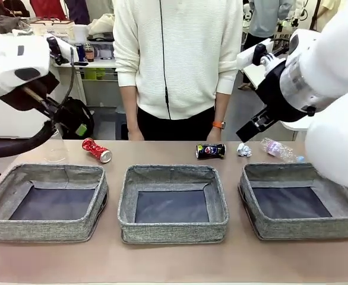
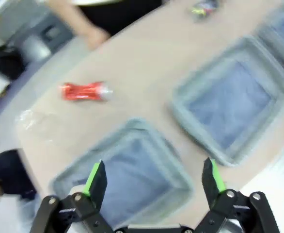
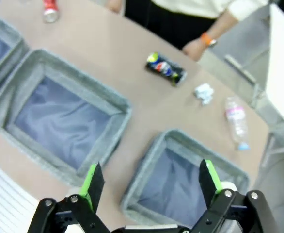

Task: Sort the waste into the appropriate baskets.
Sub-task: Pick up the waste item pointed out by the person.

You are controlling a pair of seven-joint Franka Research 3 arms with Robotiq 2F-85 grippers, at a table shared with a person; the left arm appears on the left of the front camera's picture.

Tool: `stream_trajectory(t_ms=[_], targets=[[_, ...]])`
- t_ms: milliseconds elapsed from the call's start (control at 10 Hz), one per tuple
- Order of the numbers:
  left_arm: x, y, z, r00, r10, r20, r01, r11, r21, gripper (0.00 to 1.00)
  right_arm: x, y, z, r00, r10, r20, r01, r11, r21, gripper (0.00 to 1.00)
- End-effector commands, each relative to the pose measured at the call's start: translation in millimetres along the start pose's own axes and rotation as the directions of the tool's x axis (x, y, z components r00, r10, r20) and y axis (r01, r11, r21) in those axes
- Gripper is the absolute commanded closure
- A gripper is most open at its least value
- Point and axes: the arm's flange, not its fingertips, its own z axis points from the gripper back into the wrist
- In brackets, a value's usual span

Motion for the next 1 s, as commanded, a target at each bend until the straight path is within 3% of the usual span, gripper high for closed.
stream_trajectory(t_ms=[0,100,200,400,500,700,800,900], targets=[[-13,6,42,0.960,0.094,-0.263,-0.231,0.798,-0.557,0.00,-30,-9,18,0.976,-0.200,-0.087,0.218,0.908,0.357,0.00],[-22,18,63,0.938,0.019,-0.346,-0.293,0.579,-0.761,0.00,-40,-17,33,0.935,-0.344,-0.090,0.343,0.809,0.477,0.00],[-32,33,75,0.927,0.044,-0.373,-0.352,0.454,-0.819,0.00,-50,-24,46,0.879,-0.470,-0.075,0.407,0.661,0.630,0.00],[-62,68,90,0.956,0.137,-0.259,-0.284,0.227,-0.931,0.00,-86,-52,60,0.713,-0.683,-0.159,0.518,0.360,0.776,0.00],[-83,89,92,0.949,0.245,-0.197,-0.234,0.131,-0.963,0.00,-114,-73,59,0.628,-0.752,-0.202,0.539,0.232,0.810,0.00],[-140,132,99,0.874,0.449,-0.184,-0.252,0.097,-0.963,0.00,-166,-121,54,0.466,-0.860,-0.211,0.496,0.056,0.866,0.00],[-160,140,99,0.863,0.438,-0.251,-0.324,0.099,-0.941,0.00,-182,-138,50,0.393,-0.900,-0.190,0.510,0.041,0.859,0.00],[-167,145,94,0.840,0.434,-0.325,-0.402,0.098,-0.910,0.00,-189,-149,42,0.353,-0.919,-0.174,0.534,0.045,0.844,0.00]])
